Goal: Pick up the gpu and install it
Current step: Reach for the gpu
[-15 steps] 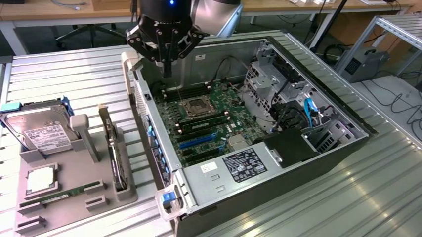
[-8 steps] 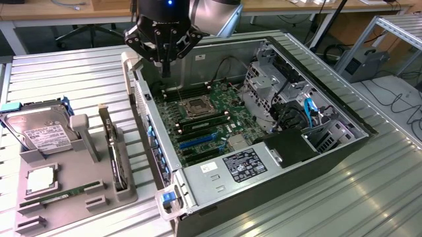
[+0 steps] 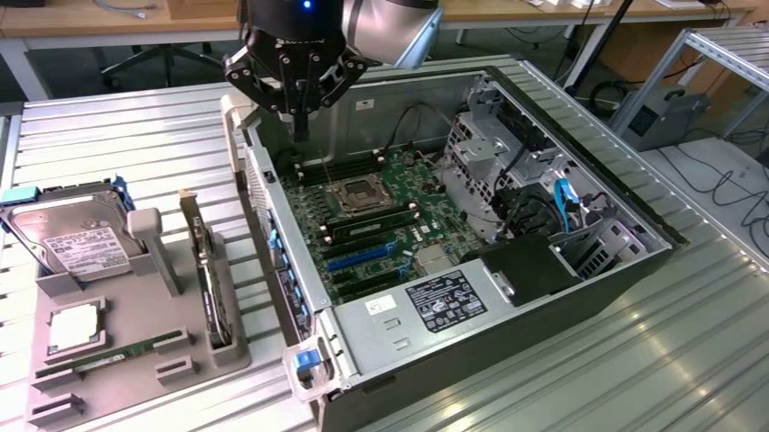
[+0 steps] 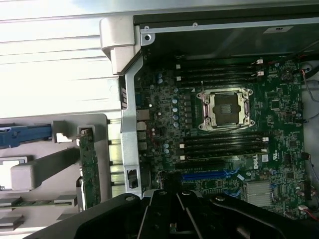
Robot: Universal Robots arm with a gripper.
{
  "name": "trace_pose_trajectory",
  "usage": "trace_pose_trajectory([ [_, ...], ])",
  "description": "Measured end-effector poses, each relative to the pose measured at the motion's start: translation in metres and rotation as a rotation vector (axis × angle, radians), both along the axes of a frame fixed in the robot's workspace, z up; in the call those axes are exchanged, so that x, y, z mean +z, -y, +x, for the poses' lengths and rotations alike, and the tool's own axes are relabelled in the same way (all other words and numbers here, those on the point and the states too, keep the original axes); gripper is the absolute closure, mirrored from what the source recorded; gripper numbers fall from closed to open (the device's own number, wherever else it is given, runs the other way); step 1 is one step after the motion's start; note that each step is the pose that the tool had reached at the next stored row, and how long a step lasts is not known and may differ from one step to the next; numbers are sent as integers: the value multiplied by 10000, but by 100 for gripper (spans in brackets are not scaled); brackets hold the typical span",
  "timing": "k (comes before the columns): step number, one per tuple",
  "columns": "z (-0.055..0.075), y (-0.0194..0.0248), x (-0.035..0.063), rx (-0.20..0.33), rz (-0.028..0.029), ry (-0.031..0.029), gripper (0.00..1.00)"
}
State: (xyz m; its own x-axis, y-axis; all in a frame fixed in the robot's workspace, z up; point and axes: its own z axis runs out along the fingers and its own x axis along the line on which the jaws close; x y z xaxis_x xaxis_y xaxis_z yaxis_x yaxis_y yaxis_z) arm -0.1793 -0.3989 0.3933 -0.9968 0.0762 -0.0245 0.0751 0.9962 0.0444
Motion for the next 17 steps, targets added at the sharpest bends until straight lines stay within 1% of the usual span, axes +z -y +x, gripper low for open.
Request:
trace_pose_trajectory([
  [17,-46,0,0,0,0,0,89],
])
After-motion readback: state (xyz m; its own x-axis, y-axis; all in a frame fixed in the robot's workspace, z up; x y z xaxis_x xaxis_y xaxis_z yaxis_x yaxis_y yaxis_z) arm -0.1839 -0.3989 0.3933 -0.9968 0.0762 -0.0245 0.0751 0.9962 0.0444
